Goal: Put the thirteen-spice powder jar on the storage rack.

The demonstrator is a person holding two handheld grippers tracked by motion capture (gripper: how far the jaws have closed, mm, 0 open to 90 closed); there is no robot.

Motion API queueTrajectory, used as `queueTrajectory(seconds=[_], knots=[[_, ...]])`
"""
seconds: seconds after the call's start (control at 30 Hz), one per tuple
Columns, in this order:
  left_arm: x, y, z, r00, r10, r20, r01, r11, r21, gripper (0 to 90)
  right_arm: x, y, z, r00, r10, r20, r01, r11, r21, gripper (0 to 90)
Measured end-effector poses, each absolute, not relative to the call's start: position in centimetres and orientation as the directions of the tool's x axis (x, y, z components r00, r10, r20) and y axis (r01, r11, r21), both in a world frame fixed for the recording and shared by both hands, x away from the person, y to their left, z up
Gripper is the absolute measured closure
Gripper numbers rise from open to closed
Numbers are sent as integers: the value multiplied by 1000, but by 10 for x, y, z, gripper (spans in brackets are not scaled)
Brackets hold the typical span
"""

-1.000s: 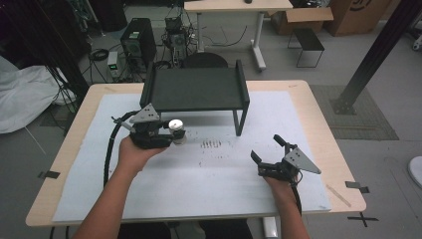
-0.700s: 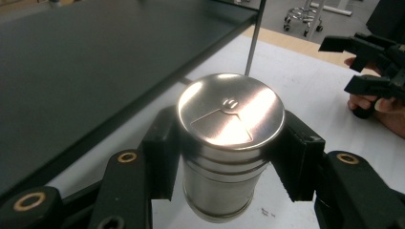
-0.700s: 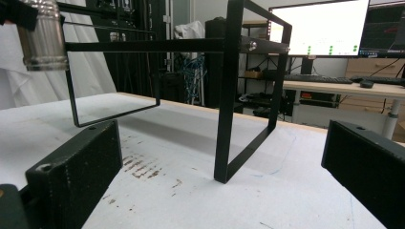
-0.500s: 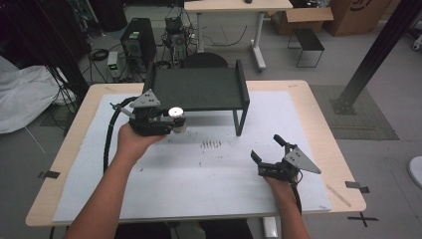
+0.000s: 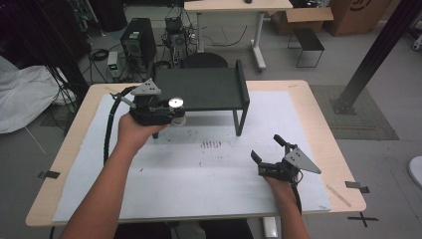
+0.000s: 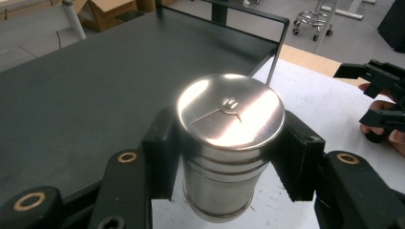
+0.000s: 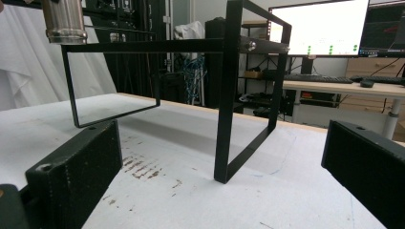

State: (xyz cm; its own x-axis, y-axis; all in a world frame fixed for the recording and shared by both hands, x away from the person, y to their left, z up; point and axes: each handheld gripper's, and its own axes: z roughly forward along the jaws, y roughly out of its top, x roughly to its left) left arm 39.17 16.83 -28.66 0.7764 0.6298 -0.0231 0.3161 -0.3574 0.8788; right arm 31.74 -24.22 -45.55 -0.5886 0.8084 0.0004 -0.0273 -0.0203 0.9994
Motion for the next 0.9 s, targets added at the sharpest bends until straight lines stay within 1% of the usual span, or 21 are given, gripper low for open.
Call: queueTrajectory(seconds=[0.5,0.9], knots=[[410,168,-270,750,661,-24,328,-341,881,491,317,-242,-456,-588,809,1,-27,-21,999,0],[429,165,-267,721,692,-23,354,-340,872,491,317,-242,-456,-588,809,1,-27,-21,999,0]])
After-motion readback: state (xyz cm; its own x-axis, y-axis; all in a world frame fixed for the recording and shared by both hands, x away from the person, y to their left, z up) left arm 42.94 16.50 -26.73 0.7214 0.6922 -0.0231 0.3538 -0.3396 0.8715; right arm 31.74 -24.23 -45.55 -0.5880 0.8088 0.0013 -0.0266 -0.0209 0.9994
